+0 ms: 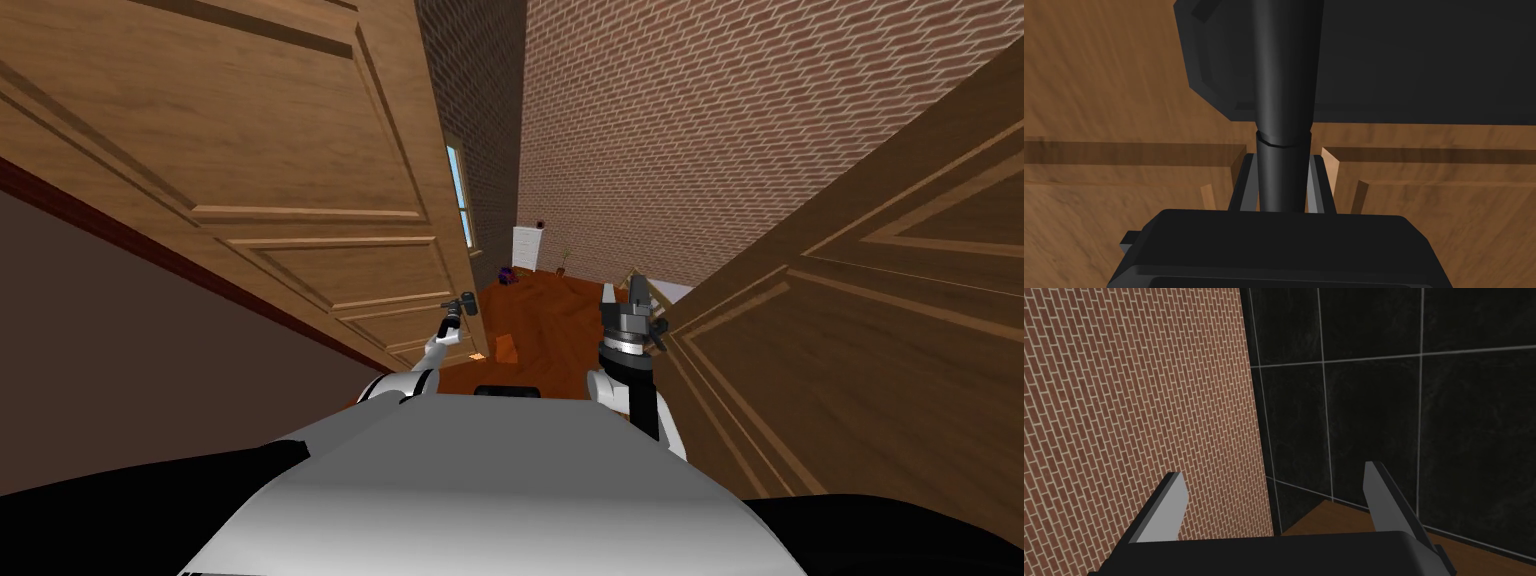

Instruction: Push the door open

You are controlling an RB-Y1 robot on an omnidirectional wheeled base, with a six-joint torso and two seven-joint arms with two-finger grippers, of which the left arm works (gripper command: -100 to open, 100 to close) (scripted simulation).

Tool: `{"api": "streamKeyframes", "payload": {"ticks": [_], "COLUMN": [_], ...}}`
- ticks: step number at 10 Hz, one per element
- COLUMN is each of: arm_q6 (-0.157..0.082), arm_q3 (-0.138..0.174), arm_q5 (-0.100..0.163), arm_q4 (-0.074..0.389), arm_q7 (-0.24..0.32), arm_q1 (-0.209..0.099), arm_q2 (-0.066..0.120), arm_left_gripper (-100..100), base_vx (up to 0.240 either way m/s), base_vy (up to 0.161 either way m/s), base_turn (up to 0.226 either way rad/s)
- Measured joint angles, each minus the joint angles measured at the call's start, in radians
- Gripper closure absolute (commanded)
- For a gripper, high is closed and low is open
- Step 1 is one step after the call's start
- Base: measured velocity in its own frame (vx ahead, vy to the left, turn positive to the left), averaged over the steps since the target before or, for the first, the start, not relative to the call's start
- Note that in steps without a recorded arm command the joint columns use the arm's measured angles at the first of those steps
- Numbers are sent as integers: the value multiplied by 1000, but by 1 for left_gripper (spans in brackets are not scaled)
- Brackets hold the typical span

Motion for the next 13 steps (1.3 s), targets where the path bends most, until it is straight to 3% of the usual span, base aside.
{"api": "streamKeyframes", "payload": {"ticks": [1, 3, 5, 7, 8, 11, 13], "arm_q6": [14, -10, -15, -37, -19, -4, -20], "arm_q3": [10, 18, 37, 56, 66, 98, 113], "arm_q5": [3, 6, 14, 21, 24, 35, 40], "arm_q4": [-33, 6, 26, 61, 19, 3, 35], "arm_q7": [-5, -4, -10, -13, -21, -36, -37], "arm_q1": [20, -3, -7, -15, 3, 16, 1], "arm_q2": [-2, 13, 19, 33, 30, 38, 57], "arm_left_gripper": [100, 100, 100, 100, 100, 100, 100], "base_vx": [134, 103, 181, 163, 126, 184, 157], "base_vy": [-46, -35, -72, -63, -32, -76, -83], "base_turn": [43, 20, 78, 47, 45, 68, 64]}}
